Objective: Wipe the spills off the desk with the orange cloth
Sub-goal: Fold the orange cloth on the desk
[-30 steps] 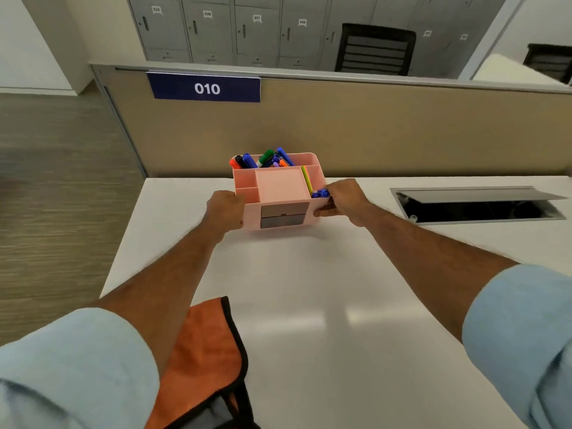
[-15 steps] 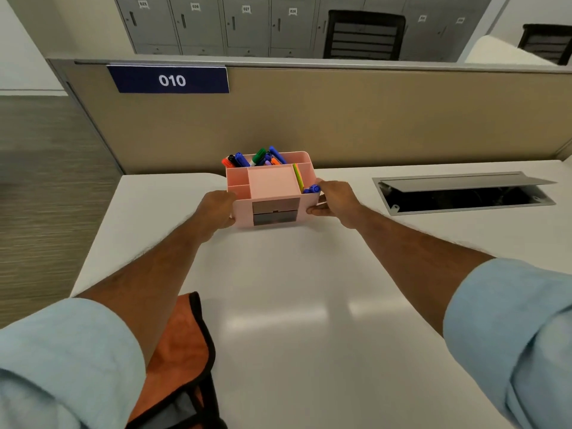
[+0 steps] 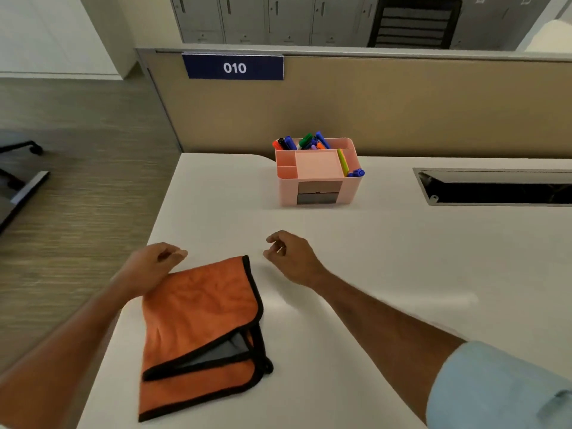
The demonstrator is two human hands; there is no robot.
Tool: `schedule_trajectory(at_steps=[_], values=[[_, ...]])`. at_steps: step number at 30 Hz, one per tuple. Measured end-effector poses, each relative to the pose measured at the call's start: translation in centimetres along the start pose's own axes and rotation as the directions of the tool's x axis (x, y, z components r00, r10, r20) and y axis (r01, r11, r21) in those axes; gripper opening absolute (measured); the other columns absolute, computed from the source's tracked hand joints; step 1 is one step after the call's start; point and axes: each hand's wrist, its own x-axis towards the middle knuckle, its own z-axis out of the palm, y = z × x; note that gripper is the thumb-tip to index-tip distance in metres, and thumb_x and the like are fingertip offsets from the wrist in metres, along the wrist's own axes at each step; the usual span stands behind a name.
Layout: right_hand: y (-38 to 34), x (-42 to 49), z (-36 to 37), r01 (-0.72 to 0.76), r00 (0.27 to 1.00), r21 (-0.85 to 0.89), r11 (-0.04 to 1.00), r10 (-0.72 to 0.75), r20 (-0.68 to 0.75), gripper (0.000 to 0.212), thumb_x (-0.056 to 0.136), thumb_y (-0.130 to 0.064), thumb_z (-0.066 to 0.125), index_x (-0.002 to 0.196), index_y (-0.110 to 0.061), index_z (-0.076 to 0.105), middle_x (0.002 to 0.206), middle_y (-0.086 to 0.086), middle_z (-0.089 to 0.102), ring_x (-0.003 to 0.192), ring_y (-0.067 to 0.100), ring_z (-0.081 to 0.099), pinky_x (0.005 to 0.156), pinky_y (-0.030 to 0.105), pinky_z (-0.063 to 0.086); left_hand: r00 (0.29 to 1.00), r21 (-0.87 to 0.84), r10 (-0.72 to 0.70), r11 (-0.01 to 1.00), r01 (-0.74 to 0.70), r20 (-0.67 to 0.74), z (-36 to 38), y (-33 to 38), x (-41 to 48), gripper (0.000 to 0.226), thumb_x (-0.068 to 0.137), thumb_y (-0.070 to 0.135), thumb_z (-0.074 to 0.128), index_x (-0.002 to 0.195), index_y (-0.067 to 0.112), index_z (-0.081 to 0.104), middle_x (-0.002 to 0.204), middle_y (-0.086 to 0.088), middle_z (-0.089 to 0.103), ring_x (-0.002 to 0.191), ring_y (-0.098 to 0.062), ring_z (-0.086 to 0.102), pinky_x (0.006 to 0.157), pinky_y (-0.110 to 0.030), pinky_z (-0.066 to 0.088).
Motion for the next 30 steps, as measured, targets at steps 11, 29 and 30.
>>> schedule_trajectory(at_steps=[11, 29, 30], values=[[-3.2, -0.9, 5.9, -0.065, 0.981, -0.391, 0.918, 0.131, 0.144, 0.093, 0.06, -0.061, 0.081, 0.135, -0.021, 0.044, 0.131, 0.004, 0.05, 0.119, 0.025, 0.049, 0.103, 0.047, 0.04, 0.965, 0.064, -0.003, 0.998, -0.014, 0.262, -2.1, -3.8, -3.4, 0.057, 0.055, 0.045, 0.089, 0.102, 0.031, 0.061, 0.095, 0.009, 0.068, 0.083, -0.008, 0.067, 0.066, -0.018, 0.049], [-2.9, -9.6, -2.2, -0.067, 0.966, 0.503, 0.862, 0.183, -0.185, 0.032, 0.092, -0.022, 0.064, 0.123, -0.012, 0.061, 0.12, 0.006, 0.067, 0.111, 0.024, 0.063, 0.099, 0.041, 0.051, 0.937, -0.577, 0.333, 0.788, -0.213, 0.109, 0.1, 4.4, -6.7, 0.005, 0.088, 0.035, 0.065, 0.091, 0.033, 0.068, 0.086, 0.009, 0.072, 0.084, -0.013, 0.071, 0.066, -0.027, 0.057], [-2.6, -10.0, -3.6, -0.055, 0.957, 0.496, 0.867, 0.187, -0.221, 0.032, 0.092, -0.024, 0.064, 0.122, -0.013, 0.061, 0.12, 0.006, 0.067, 0.111, 0.024, 0.063, 0.099, 0.042, 0.051, 0.932, -0.595, 0.347, 0.772, -0.222, 0.102, 0.7, 6.0, -6.8, 0.008, 0.09, 0.036, 0.061, 0.095, 0.035, 0.067, 0.09, 0.009, 0.072, 0.087, -0.014, 0.071, 0.066, -0.028, 0.058]])
